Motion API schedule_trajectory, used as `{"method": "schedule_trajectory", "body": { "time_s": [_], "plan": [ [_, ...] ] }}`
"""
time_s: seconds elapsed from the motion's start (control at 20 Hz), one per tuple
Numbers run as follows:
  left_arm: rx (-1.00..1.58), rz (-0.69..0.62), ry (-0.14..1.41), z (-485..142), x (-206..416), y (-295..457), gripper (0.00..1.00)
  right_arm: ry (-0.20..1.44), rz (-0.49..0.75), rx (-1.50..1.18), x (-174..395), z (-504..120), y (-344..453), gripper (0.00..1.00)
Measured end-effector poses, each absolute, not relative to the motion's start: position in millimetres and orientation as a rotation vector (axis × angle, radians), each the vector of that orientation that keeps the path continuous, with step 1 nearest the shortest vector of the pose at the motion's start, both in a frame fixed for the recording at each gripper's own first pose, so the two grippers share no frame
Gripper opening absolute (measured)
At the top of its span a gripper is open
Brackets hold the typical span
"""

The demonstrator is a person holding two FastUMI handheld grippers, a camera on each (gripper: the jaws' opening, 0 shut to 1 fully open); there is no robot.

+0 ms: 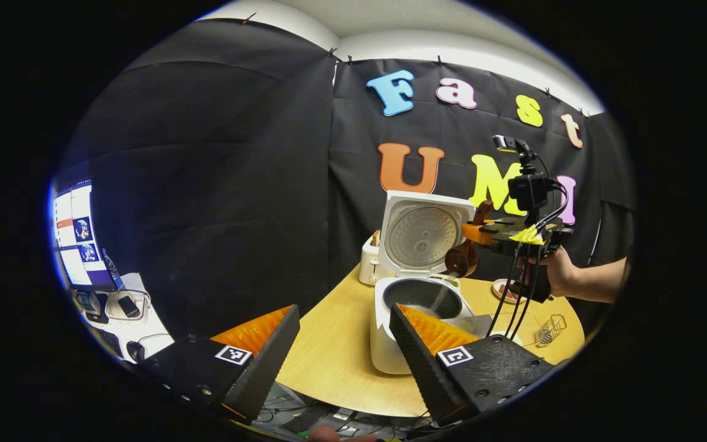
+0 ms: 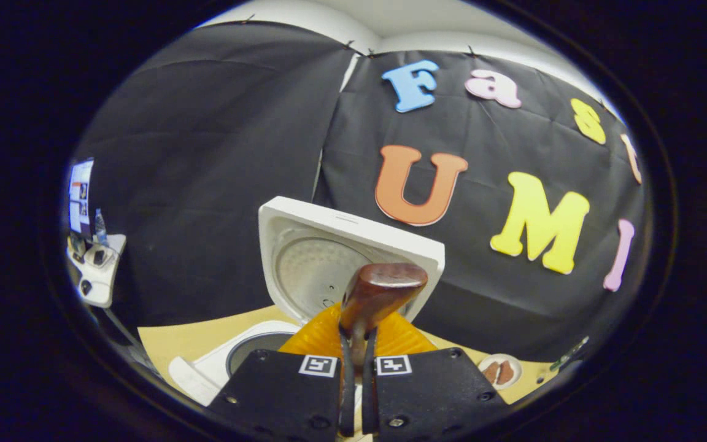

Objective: Close the left gripper, press the button to open the rice cooker; take a wooden spoon from the chopstick holder with the right hand, scoop a spoonful of rice and pour it into the rice cooker, then put the wooden spoon back into the chopstick holder.

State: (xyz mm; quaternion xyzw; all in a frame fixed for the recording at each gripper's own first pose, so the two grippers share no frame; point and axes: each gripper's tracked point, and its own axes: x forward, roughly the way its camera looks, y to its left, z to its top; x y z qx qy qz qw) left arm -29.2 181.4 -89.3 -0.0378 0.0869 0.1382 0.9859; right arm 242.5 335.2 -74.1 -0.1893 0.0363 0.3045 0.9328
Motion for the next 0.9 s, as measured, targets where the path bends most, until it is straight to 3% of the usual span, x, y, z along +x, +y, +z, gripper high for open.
{"method": "schedule_trajectory", "body": {
  "time_s": [0.55, 0.9],
  "plan": [
    [-0.073, 0.248, 0.145, -84.8, -29.1, 177.4, 0.95, 0.114, 0.676, -0.257, 216.1, -47.0, 334.3, 0.10],
    [-0.085, 0.154, 0.112, -73.6, -7.9, 123.6, 0.94, 0.174, 0.601, 0.017, 205.7, -9.9, 251.5, 0.10]
  ]
}}
